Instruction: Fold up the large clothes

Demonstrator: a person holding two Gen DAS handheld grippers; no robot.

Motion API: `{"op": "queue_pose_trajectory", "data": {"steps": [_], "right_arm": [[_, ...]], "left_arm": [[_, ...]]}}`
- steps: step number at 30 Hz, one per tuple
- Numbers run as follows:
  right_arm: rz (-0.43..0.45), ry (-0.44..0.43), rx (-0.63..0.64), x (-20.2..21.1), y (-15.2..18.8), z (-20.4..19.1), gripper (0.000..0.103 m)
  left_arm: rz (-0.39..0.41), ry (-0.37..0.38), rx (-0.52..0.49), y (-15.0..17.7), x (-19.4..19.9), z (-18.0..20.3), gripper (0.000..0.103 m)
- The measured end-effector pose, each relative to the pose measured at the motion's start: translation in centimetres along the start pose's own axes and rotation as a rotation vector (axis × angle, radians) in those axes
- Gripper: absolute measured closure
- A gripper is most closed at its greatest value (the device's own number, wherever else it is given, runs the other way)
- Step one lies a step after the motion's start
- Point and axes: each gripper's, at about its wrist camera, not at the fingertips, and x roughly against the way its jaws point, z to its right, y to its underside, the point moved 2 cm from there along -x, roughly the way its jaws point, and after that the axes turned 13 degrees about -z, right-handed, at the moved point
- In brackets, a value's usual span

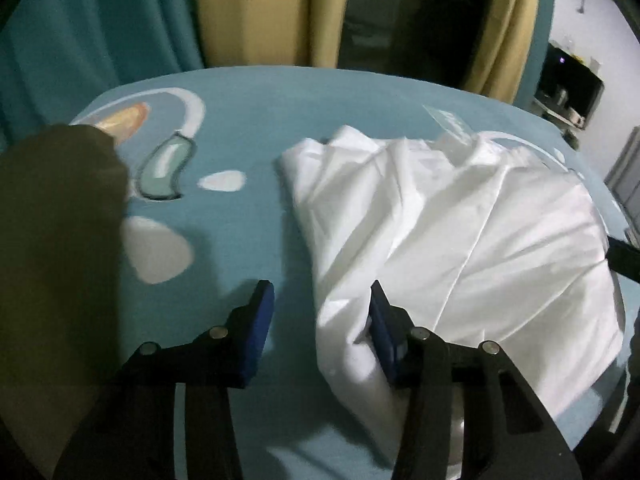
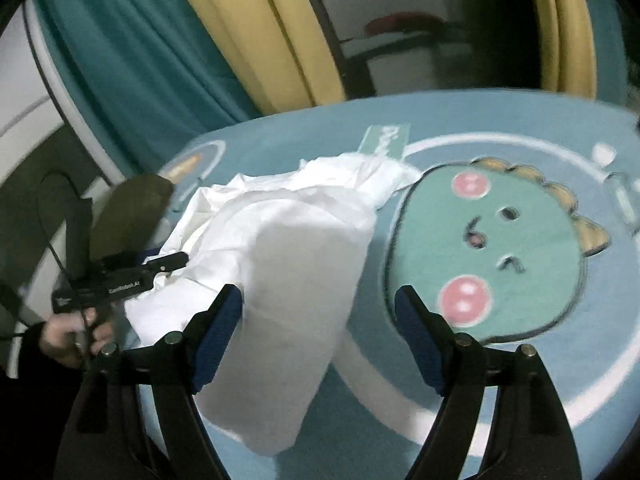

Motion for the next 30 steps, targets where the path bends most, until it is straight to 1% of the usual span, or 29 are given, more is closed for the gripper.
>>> {"op": "queue_pose_trajectory", "data": {"steps": [2, 4, 6, 7, 8, 9, 10, 11, 12, 13, 14, 17, 21, 23, 25, 28, 30], "right_arm": [[-0.030, -0.036, -0.013, -1.8, -0.7, 0.4, 0.024], [-0.064, -0.062, -0.020, -3.8, -1.4, -0.1, 0.024], [-0.060, -0.091, -0.014, -5.0, -1.9, -0.3, 0.024], [-0.053, -0.090, -0.004, -5.5, -2.2, -0.4, 0.024], [-0.049, -0.091, 0.009, -5.6, -2.3, -0.7, 0.028], [-0.053, -0.117, 0.019, -6.0, -2.5, -0.9, 0.036], [-0.061, -0.148, 0.013, -6.0, -2.1, -0.9, 0.048], [-0.065, -0.169, 0.001, -6.3, -2.3, -0.7, 0.057], [-0.068, -0.175, 0.003, -6.4, -2.3, -0.8, 0.060], [-0.063, -0.173, 0.010, -6.2, -2.3, -0.9, 0.067], [-0.056, -0.167, 0.018, -5.9, -2.2, -1.0, 0.071], [-0.051, -0.140, 0.048, -4.6, -2.0, -1.3, 0.075], [-0.049, -0.059, 0.093, -2.3, -1.2, -1.2, 0.076], [-0.048, -0.020, 0.099, -0.9, -0.5, -0.6, 0.076], [-0.049, 0.028, 0.103, 0.5, 0.1, 0.3, 0.076], [-0.048, 0.090, 0.103, 2.9, 1.6, 1.8, 0.076], [-0.055, 0.112, 0.100, 4.1, 2.5, 2.8, 0.076]], "left_arm": [[0.008, -0.026, 0.031, 0.0, 0.6, -0.8, 0.053], [0.017, -0.034, 0.074, 0.0, 1.3, -1.7, 0.053], [0.033, -0.022, 0.122, 0.1, 2.1, -2.7, 0.053], [0.045, -0.014, 0.140, 0.2, 2.6, -3.1, 0.053], [0.054, -0.009, 0.145, 0.0, 2.8, -3.4, 0.052], [0.062, -0.004, 0.143, -0.1, 3.0, -3.5, 0.051], [0.066, -0.001, 0.139, -0.1, 3.2, -3.5, 0.051], [0.065, -0.002, 0.138, -0.1, 3.2, -3.4, 0.051], [0.063, 0.000, 0.135, -0.2, 3.2, -3.1, 0.051], [0.064, 0.010, 0.130, -0.3, 3.3, -2.8, 0.051], [0.068, 0.026, 0.120, -0.3, 3.5, -2.5, 0.051], [0.094, 0.068, 0.086, -0.4, 4.6, -1.1, 0.051], [0.118, 0.108, 0.040, -0.5, 5.7, 0.8, 0.045], [0.122, 0.127, 0.022, -0.5, 5.9, 1.8, 0.045], [0.120, 0.137, 0.004, -0.7, 5.6, 3.0, 0.044], [0.091, 0.146, -0.029, -0.8, 4.7, 5.0, 0.044], [0.065, 0.147, -0.087, -1.1, 3.9, 6.8, 0.044]]}}
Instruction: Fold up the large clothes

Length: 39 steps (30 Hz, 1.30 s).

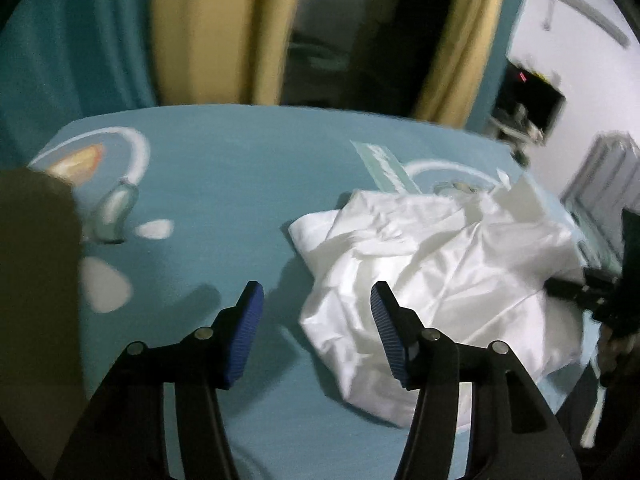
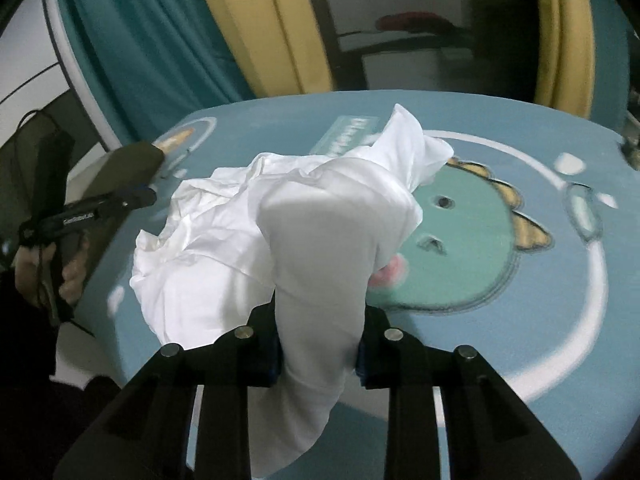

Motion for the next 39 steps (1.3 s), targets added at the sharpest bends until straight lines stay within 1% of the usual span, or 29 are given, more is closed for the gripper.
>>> {"op": "queue_pose_trajectory", "data": {"steps": [2, 5, 6, 8, 10, 11, 12, 14, 16, 17, 19, 20, 22, 24, 27, 30, 31, 33, 36, 39], "right_arm": [[-0.009, 0.008, -0.006, 0.6, 1.1, 1.0, 0.076], [-0.009, -0.006, -0.025, 0.8, 2.0, 2.1, 0.075], [-0.004, -0.017, -0.035, 0.7, 2.2, 2.4, 0.074], [0.002, -0.027, -0.052, 0.3, 2.3, 3.0, 0.070], [0.012, -0.026, -0.082, -0.4, 1.9, 3.4, 0.067], [0.018, -0.029, -0.093, -0.7, 1.8, 3.6, 0.065], [0.023, -0.031, -0.105, -0.9, 1.6, 3.7, 0.063], [0.027, -0.029, -0.122, -1.2, 1.3, 3.9, 0.057], [0.028, -0.023, -0.125, -1.4, 1.0, 3.9, 0.055], [0.028, -0.019, -0.121, -1.4, 0.8, 3.8, 0.051], [0.027, -0.003, -0.115, -1.2, 0.6, 3.6, 0.046], [0.028, 0.008, -0.114, -0.9, 0.6, 3.6, 0.044], [0.029, 0.020, -0.110, -0.7, 0.4, 3.4, 0.042], [0.027, 0.051, -0.098, -0.5, 0.3, 3.1, 0.039], [0.033, 0.094, -0.077, -0.1, 0.5, 2.6, 0.035], [0.046, 0.106, -0.074, 0.5, 0.5, 2.6, 0.034], [0.050, 0.115, -0.073, 0.7, 0.4, 2.6, 0.033], [0.056, 0.133, -0.071, 1.1, 0.5, 2.7, 0.032], [0.067, 0.147, -0.075, 1.8, 0.7, 2.9, 0.031], [0.083, 0.166, -0.088, 2.7, 1.0, 3.3, 0.027]], "left_arm": [[-0.030, 0.001, -0.070, -0.6, -1.3, 1.9, 0.044], [-0.098, -0.002, -0.210, -1.8, -4.1, 5.3, 0.044], [-0.121, -0.024, -0.250, -2.3, -5.2, 6.2, 0.044], [-0.132, -0.099, -0.272, -3.5, -7.1, 6.9, 0.044], [-0.118, -0.147, -0.218, -5.0, -8.2, 6.1, 0.044], [-0.115, -0.178, -0.155, -6.0, -8.5, 5.0, 0.044], [-0.109, -0.202, -0.120, -6.8, -8.3, 3.8, 0.044], [-0.082, -0.257, -0.067, -7.7, -7.8, 2.3, 0.044], [-0.044, -0.329, -0.035, -7.9, -6.5, 1.3, 0.044], [-0.033, -0.332, -0.021, -7.8, -5.9, 1.0, 0.044], [-0.013, -0.282, 0.005, -7.2, -4.4, 0.7, 0.044], [-0.012, -0.230, 0.014, -6.7, -3.7, 0.6, 0.044], [-0.047, -0.116, 0.027, -5.3, -3.1, 0.8, 0.043], [-0.084, -0.067, 0.019, -4.2, -3.4, 1.4, 0.040], [-0.129, -0.035, -0.007, -2.1, -3.8, 2.3, 0.040], [-0.183, 0.004, 0.008, -0.3, -4.8, 2.7, 0.038], [-0.158, -0.012, -0.005, 0.4, -4.3, 3.0, 0.038], [-0.173, -0.007, -0.019, 1.1, -4.0, 3.6, 0.037], [-0.195, 0.047, -0.030, 1.6, -3.4, 3.9, 0.037], [-0.188, 0.088, -0.048, 1.9, -2.7, 3.8, 0.037]]}}
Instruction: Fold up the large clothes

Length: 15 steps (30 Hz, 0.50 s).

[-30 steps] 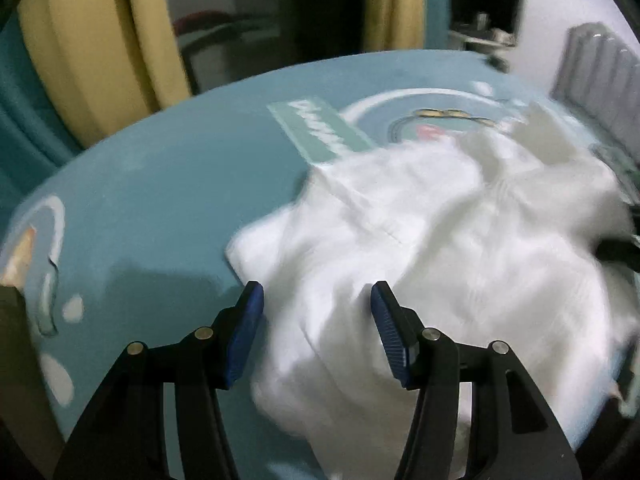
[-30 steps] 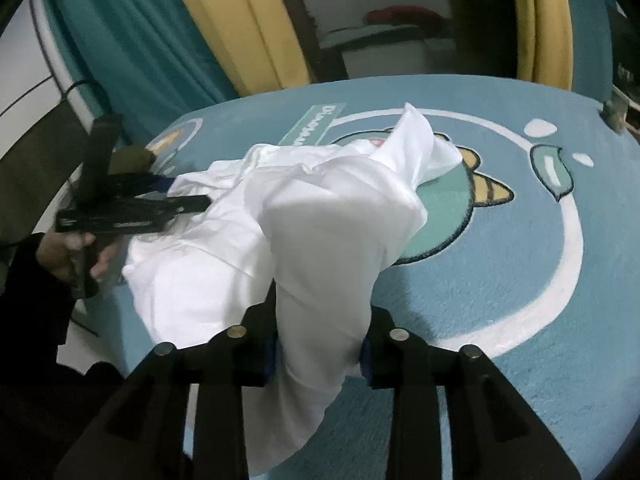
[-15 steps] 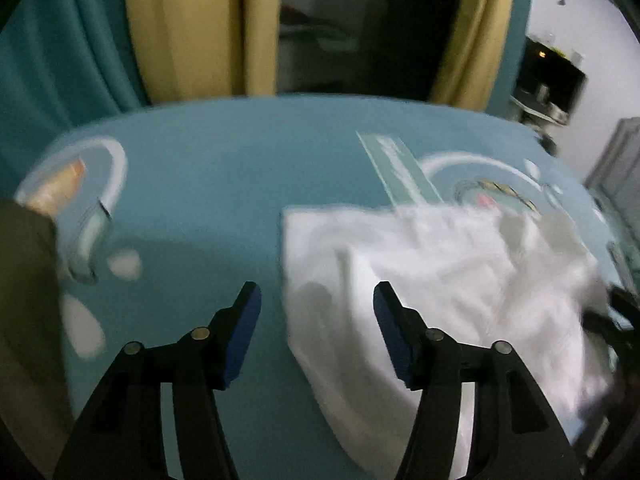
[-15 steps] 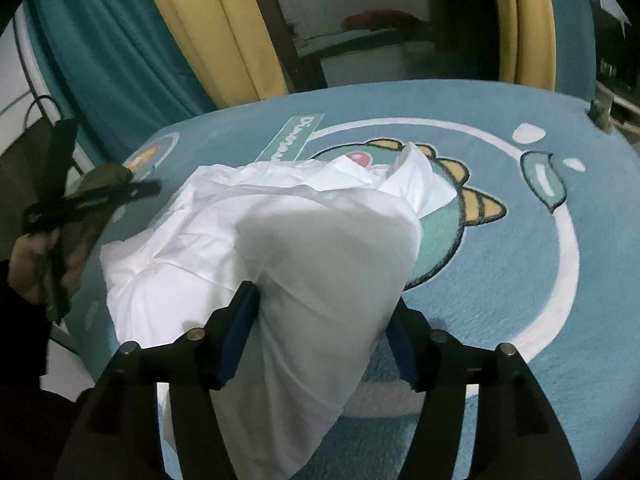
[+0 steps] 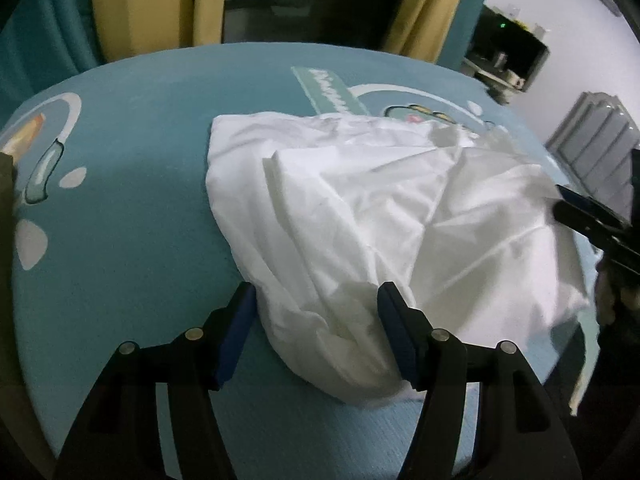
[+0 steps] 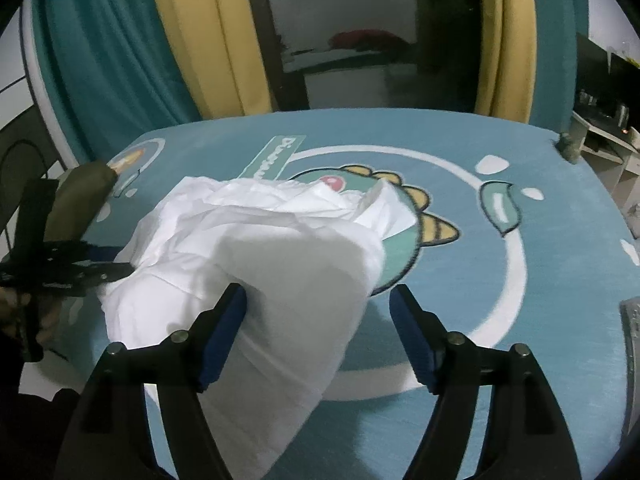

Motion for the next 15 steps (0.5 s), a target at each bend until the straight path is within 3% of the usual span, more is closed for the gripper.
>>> {"op": "queue_pose_trajectory", "data": {"steps": [3, 10, 13, 14, 15], "right_arm": [[0.013, 0.014, -0.023, 0.6, 0.1, 0.8, 0.024], [0.043, 0.027, -0.072, 1.3, -0.2, 1.9, 0.022], [0.042, 0.025, -0.089, 1.1, -0.3, 2.4, 0.022], [0.041, 0.025, -0.092, 1.0, -0.3, 2.4, 0.022], [0.039, 0.025, -0.093, 0.8, -0.3, 2.6, 0.022]], "left_arm": [[0.018, 0.035, 0.010, 0.1, 0.5, -0.3, 0.037], [0.081, -0.022, 0.169, -2.2, 0.1, -3.0, 0.035], [0.025, 0.086, 0.173, -3.2, -1.8, -2.8, 0.033], [0.043, 0.104, 0.148, -3.4, -1.9, -2.1, 0.025], [0.026, 0.140, 0.125, -3.5, -2.3, -1.5, 0.025]]}}
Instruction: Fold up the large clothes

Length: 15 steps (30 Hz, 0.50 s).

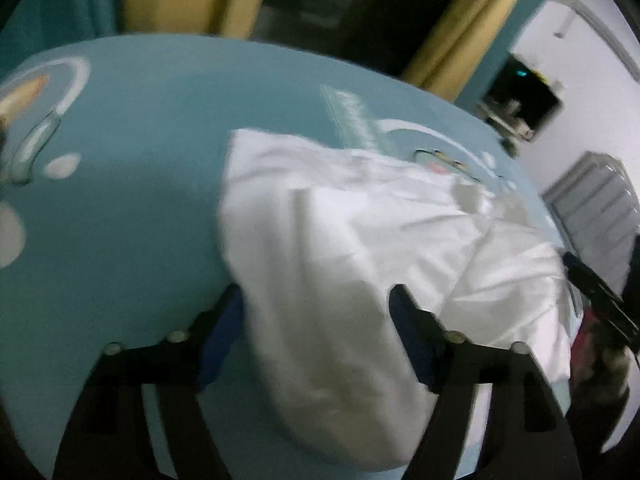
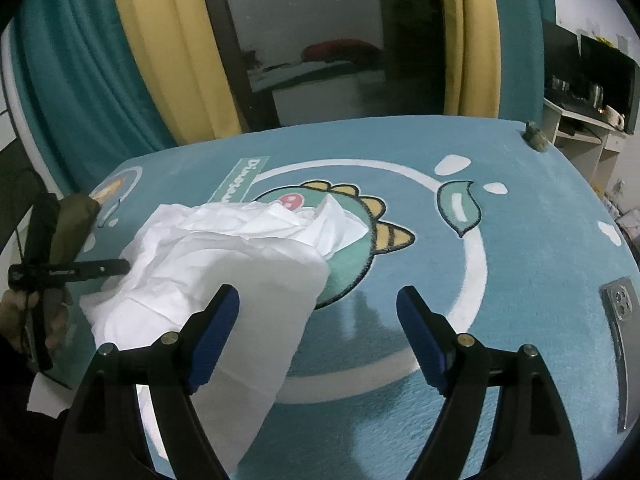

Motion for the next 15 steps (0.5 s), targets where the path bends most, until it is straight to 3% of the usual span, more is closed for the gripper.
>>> {"op": "queue_pose_trajectory", "data": {"steps": [3, 4, 7, 10, 15], "right_arm": [[-0.018, 0.001, -0.011, -0.9, 0.2, 0.6, 0.022], [-0.024, -0.004, -0.018, -1.3, 0.3, 0.8, 0.022], [-0.037, -0.014, -0.037, -2.3, 0.6, 1.4, 0.022], [-0.056, -0.043, -0.054, -3.4, 0.9, 1.7, 0.022], [-0.046, -0.099, -0.057, -2.9, 0.9, 1.8, 0.022]], "left_arm": [[-0.061, 0.150, -0.069, 0.3, -1.3, 2.3, 0.025], [-0.066, 0.166, -0.090, 0.4, -1.6, 3.1, 0.025], [-0.073, 0.128, -0.148, 0.6, -2.3, 5.0, 0.025], [-0.092, 0.168, -0.147, 0.4, -2.6, 5.8, 0.025], [-0.051, 0.185, -0.134, 0.4, -1.6, 5.1, 0.025]]}}
